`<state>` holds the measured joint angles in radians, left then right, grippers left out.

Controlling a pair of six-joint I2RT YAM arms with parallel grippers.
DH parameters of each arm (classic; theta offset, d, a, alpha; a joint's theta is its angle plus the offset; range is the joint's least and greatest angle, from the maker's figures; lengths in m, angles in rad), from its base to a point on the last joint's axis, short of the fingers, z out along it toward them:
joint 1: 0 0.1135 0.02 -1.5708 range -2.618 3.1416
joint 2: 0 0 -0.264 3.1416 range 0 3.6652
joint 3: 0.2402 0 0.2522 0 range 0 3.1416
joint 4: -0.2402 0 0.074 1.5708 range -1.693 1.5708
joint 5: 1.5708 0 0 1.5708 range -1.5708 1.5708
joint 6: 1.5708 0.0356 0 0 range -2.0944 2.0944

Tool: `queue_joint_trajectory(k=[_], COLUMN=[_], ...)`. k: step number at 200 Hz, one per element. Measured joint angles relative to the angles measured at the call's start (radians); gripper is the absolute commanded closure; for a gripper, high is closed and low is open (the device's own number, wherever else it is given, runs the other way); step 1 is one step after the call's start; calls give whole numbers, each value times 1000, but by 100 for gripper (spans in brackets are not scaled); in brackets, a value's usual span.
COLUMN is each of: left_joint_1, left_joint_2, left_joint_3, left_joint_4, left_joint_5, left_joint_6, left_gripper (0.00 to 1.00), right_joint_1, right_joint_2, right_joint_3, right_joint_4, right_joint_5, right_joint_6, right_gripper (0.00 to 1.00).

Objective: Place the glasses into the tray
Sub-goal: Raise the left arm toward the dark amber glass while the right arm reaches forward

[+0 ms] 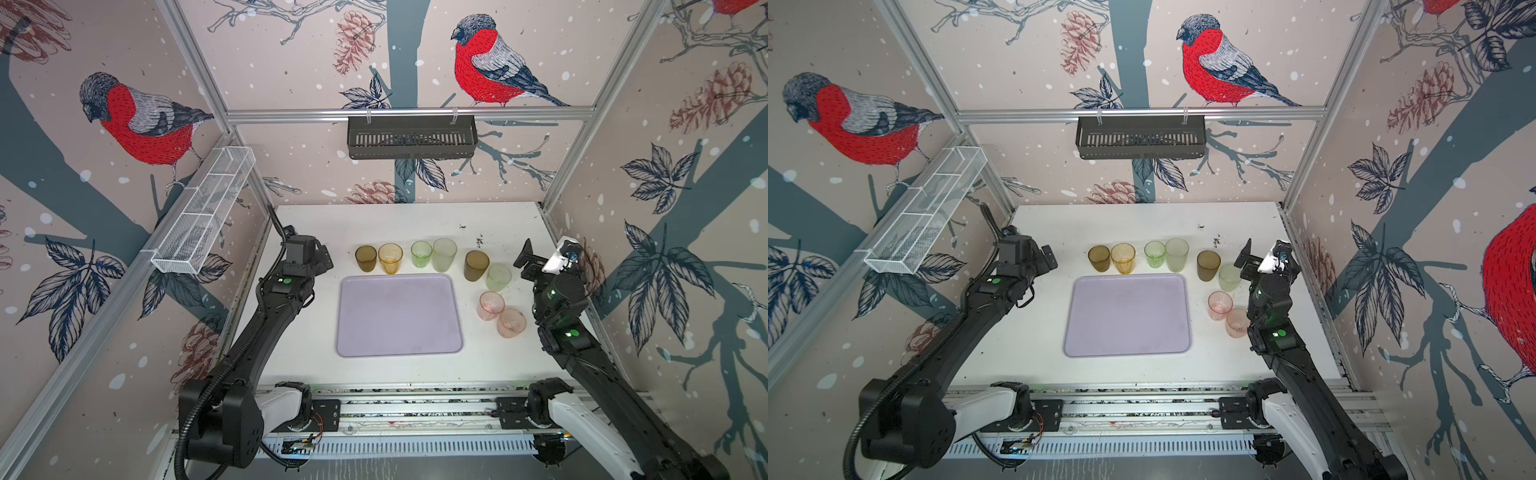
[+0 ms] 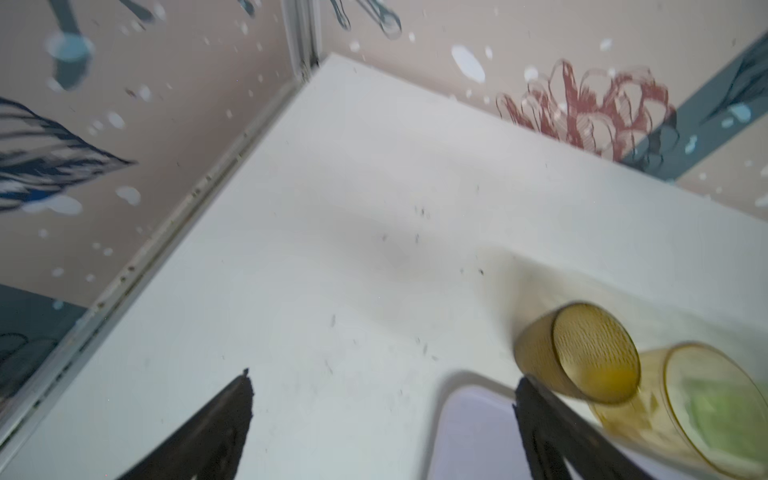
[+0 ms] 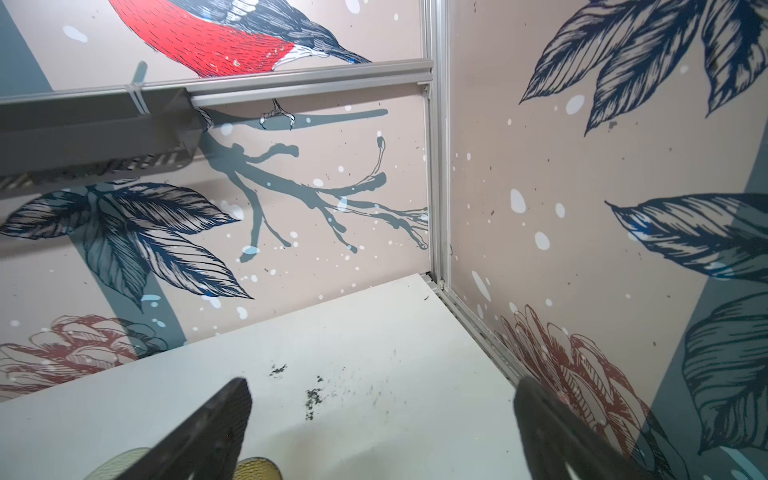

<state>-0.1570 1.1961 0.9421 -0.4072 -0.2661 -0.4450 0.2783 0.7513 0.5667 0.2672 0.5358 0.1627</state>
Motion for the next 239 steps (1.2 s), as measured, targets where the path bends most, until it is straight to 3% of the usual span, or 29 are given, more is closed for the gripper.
queue_joint_trajectory(k=[30, 80, 157, 186, 239], left_joint_1=[-40, -73, -73, -75, -79], left_joint_2=[37, 227, 578, 653, 733], left_joint_3=[108, 400, 754, 809, 835], left_joint_4=[-191, -388, -554, -567, -565], left_joint_5=[142, 285, 323, 322, 318], left_joint_6=[-58, -124, -105, -103, -78], left_gripper=[3, 4, 10, 13, 20], right_joint_1=[35, 101, 204, 238, 328], right_joint_2=[65, 256, 485, 539, 581], right_joint_3=[196, 455, 658, 697, 729], right_joint_4=[-275, -575, -687, -697, -742], right_joint_5=[10, -152, -400, -479, -523], right_joint_6=[57, 77, 13, -35, -113], right_gripper=[0, 0, 0, 1, 0])
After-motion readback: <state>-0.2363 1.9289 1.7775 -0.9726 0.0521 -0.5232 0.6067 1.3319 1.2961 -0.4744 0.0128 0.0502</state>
